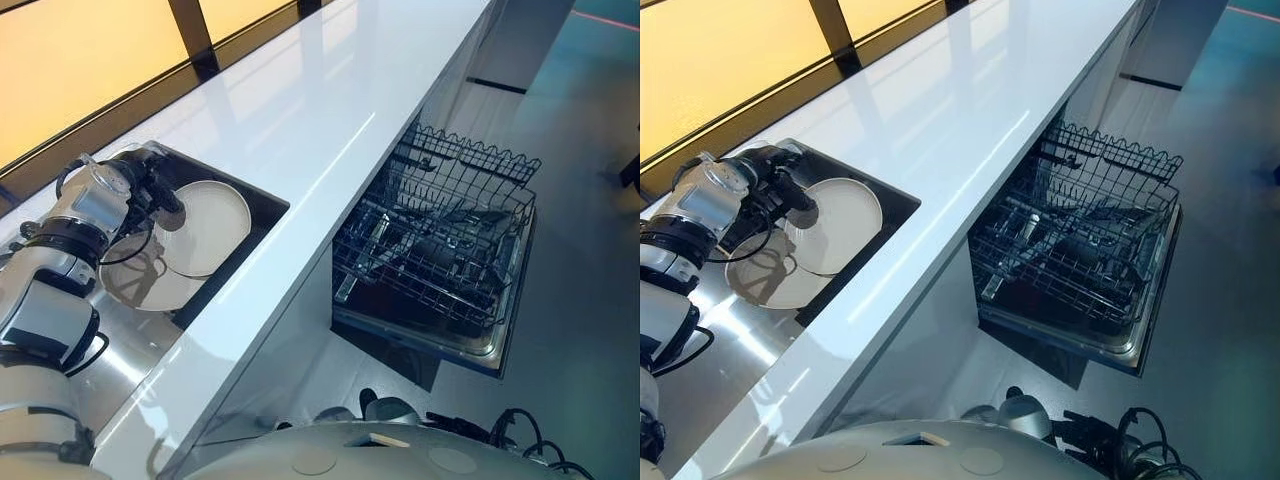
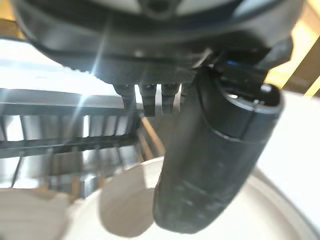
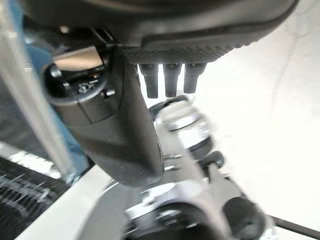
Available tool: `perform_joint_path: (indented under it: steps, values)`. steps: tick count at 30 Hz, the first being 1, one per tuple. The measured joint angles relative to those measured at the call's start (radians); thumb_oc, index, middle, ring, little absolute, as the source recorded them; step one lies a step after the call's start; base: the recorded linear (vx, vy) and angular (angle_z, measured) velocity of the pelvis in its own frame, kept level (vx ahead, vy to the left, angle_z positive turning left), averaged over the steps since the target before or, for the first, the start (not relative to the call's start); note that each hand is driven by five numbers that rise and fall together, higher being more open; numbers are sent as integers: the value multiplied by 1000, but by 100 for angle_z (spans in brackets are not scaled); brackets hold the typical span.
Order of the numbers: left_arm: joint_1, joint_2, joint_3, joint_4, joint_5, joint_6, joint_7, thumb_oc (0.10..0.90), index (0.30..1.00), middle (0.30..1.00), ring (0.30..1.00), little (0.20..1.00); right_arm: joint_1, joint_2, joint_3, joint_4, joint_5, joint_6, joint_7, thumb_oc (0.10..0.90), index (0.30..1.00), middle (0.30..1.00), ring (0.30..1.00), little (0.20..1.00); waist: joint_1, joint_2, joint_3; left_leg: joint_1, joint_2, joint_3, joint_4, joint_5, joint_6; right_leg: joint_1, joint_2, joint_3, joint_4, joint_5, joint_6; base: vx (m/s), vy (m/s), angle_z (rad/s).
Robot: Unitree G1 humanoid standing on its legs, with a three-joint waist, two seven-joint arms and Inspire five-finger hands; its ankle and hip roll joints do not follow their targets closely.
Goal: Pick up plates and place into dishwasher.
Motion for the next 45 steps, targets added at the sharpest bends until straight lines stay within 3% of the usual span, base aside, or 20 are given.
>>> perform_joint_path:
  steps: [6,16,22,26,30,33,34,35,45]
  values:
    - [-47,7,-33,-1,13,-7,-78,800,900,900,900,900,2,0,2,0,0,12,2,800,900,900,900,900,5,-6,32,-5,-2,-6,-1,-1,-1,-4,-5,-4,13,-3,5,2,-2,2]
    - [-57,25,-33,-1,-34,-57,-102,800,900,900,900,900,2,-5,2,-4,3,6,2,800,900,900,900,900,12,-3,55,-5,-4,-27,-1,0,0,8,-8,-26,11,-6,7,11,-14,6]
    - [-62,43,-22,0,-186,-47,-144,800,900,900,900,900,3,-4,1,-5,2,2,1,800,900,900,900,900,17,-5,58,-5,-12,-27,-1,-2,3,8,-15,-26,12,-9,11,0,0,0]
    - [-61,46,18,-2,-322,-5,-256,800,900,900,900,900,4,-4,-1,-2,2,0,1,800,900,900,900,900,22,-8,60,-4,-14,-28,-1,-4,6,10,-20,-27,13,-10,13,0,0,0]
    - [-61,68,26,-21,-354,17,-337,800,900,900,900,900,2,-1,-9,5,1,-5,0,800,900,900,900,900,23,-7,62,-3,-14,-27,-1,-5,8,10,-20,-27,13,-10,14,0,0,0]
    - [-61,81,47,-30,-371,48,-365,525,665,665,665,625,3,-1,-10,5,1,-5,0,800,900,900,900,900,23,-5,64,-1,-14,-26,0,-6,9,11,-20,-28,13,-10,14,0,0,0]
    - [-61,82,57,-32,-372,65,-367,339,505,505,505,439,3,-1,-10,6,1,-6,0,800,900,900,900,900,23,-5,64,-1,-14,-26,0,-3,14,12,-20,-28,13,-10,14,0,0,0]
    - [-61,85,61,-33,-372,73,-367,100,300,300,300,200,3,-1,-10,7,1,-7,0,800,900,900,900,900,23,-5,64,0,-15,-26,0,-3,15,12,-20,-28,13,-10,14,0,0,0]
    - [-50,142,58,-34,-361,106,-396,100,300,300,300,200,4,-2,-10,9,0,-9,-4,800,900,900,900,900,38,-2,68,32,-15,-13,1,-18,18,27,-18,-29,14,-10,14,-12,-10,-6]
